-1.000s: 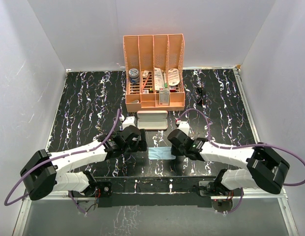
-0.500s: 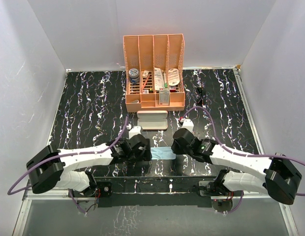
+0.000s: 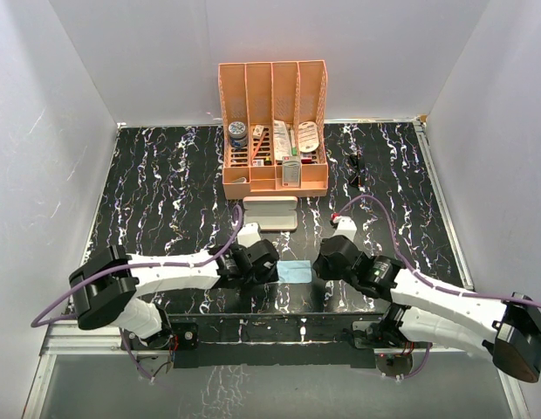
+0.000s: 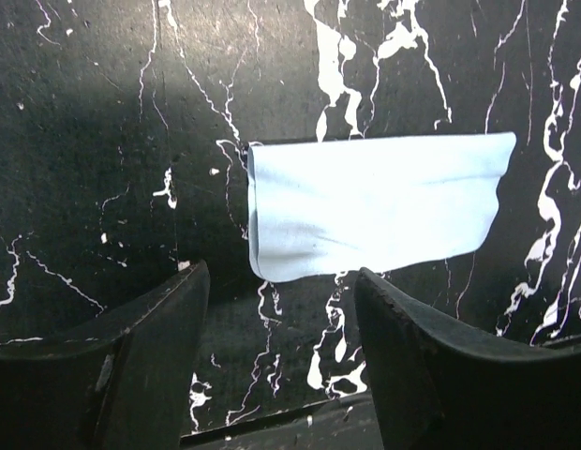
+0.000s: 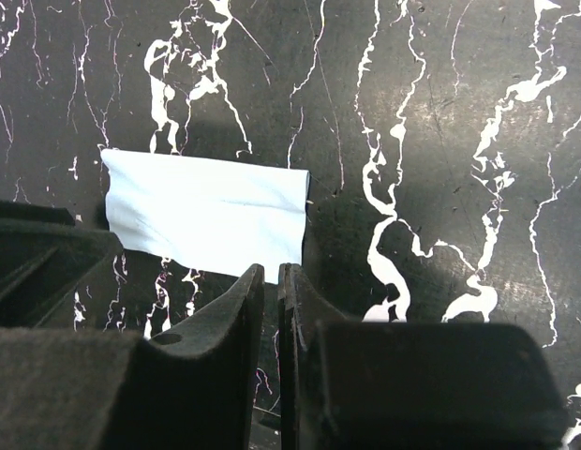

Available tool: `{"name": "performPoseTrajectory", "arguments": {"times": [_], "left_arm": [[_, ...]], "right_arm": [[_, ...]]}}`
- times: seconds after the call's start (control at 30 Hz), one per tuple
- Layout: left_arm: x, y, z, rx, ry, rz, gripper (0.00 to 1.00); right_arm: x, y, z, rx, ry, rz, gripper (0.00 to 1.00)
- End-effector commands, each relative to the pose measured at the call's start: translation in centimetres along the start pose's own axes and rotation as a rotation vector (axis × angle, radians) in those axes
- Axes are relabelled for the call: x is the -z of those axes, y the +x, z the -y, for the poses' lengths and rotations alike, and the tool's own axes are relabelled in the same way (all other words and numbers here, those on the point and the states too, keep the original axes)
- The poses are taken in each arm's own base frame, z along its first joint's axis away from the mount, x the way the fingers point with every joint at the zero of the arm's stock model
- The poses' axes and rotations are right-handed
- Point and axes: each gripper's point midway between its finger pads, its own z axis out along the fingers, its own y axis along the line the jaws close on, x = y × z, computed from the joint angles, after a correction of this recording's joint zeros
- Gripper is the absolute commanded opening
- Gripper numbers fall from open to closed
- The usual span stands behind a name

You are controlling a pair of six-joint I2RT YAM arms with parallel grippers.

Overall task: Organize the sunglasses
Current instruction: Adjust the glasses cleaning cloth at the center of the board.

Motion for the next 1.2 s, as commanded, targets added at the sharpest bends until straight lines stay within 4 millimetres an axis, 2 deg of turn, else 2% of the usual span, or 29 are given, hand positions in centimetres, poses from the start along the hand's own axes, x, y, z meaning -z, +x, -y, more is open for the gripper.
{"name": "performPoseTrajectory", "arguments": {"times": [0.0,0.17,0.47,1.0,1.17], "left_arm": [[0.0,-1.1,-0.1,0.022,-0.067,0.041,0.6],[-0.5,-0.7,-0.2,0.007,-0.104,0.028,0.57],[-0.5,-0.4,-1.7,-0.006,-0.182,0.024,0.57],[-1.1,-0.6,-2.0,-0.036,-0.26,0.021,0.56],[-0.7,-0.3,-3.1,-0.043,-0.302,0.013,0.55]], "right_arm": [[0.5,-0.9,-0.1,-0.02,-0.02,0.048,0.11],[0.6,-1.0,-0.2,-0.019,-0.028,0.051,0.12],[0.5,-0.8,-0.2,-0.021,-0.038,0.049,0.13],[0.3,-0.2,-0.1,-0.03,-0.051,0.045,0.14],[0.4,-0.3,-0.2,-0.032,-0.062,0.054,0.14]]}}
